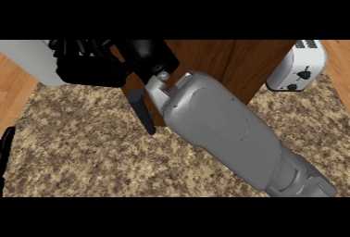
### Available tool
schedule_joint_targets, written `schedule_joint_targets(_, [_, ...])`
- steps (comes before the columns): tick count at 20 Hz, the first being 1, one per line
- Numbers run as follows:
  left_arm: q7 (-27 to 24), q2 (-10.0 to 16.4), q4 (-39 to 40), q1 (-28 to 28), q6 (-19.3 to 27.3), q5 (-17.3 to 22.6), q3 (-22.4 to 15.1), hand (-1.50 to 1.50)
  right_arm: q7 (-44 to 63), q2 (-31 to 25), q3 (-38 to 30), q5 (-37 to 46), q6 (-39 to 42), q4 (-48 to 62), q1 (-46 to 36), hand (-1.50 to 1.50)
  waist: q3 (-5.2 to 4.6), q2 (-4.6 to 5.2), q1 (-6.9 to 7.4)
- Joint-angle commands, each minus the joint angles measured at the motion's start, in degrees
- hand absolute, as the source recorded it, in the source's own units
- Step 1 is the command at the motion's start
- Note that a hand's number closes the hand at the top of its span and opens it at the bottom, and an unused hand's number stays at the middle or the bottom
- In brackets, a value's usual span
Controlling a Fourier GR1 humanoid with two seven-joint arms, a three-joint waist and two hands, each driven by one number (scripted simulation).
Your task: Pick up the wine, place it into the cabinet and close the cabinet
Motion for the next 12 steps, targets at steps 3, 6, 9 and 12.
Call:
schedule_joint_targets(3, [0.2, -0.5, 0.6, 0.3, -2.2, -1.3, 1.0, -1.5, -5.5, -2.2, -5.7, 0.2, 3.7, 10.8, -2.4, 1.5, 0.01, 0.88, 0.13])
schedule_joint_targets(6, [1.2, -1.5, 1.6, -2.8, -0.3, -2.8, -1.8, -1.5, -9.8, -2.5, -5.0, 2.5, 3.7, 15.0, -2.4, 1.5, -0.03, 1.42, 0.36])
schedule_joint_targets(9, [1.6, -1.2, 0.3, -1.6, -0.8, -1.6, -0.2, -1.5, -11.5, -5.6, -4.4, 3.9, 5.2, 15.5, 0.1, 1.5, -0.01, 1.34, 0.74])
schedule_joint_targets(12, [4.9, -1.2, 0.1, -5.6, 2.4, -0.9, 0.2, -1.5, -10.6, -4.9, -4.7, 3.6, 5.5, 14.8, -1.2, 1.5, 0.07, 1.26, -0.42])
